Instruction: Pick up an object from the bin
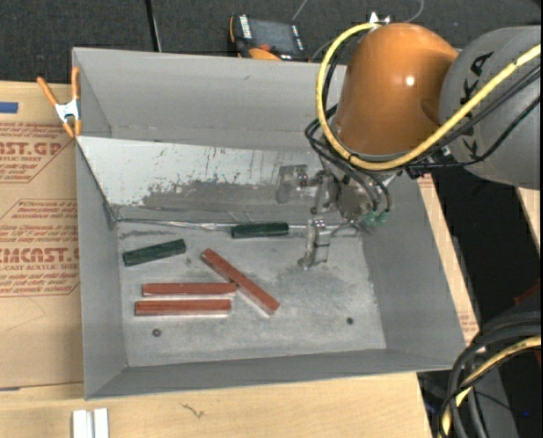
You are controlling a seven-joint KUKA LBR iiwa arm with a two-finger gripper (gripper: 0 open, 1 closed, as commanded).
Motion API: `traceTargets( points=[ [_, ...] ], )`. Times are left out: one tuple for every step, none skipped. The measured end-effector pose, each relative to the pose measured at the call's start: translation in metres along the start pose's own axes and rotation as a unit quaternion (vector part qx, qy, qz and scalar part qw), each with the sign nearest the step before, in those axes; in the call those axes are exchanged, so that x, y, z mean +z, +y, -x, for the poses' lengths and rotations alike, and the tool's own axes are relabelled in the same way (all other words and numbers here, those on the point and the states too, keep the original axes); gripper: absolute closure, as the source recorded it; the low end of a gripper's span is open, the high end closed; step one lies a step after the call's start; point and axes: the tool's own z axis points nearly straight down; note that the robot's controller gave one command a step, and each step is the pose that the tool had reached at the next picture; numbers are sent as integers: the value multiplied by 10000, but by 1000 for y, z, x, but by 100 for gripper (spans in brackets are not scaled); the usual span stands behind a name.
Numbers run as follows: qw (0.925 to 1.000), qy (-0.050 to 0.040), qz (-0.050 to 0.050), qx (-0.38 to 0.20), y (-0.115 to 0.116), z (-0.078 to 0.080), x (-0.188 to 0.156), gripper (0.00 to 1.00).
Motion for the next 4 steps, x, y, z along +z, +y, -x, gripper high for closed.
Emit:
traceTargets(
  points=[
    [9984, 31, 13, -562, 43, 26, 113, 0],
    [9980, 10, 20, -629, 100, -7, 178, 0],
    [9982, -41, 20, -603, 98, -2, 170, 100],
    [9523, -40, 2, -3050, 117, 39, 8, 100]
  ],
)
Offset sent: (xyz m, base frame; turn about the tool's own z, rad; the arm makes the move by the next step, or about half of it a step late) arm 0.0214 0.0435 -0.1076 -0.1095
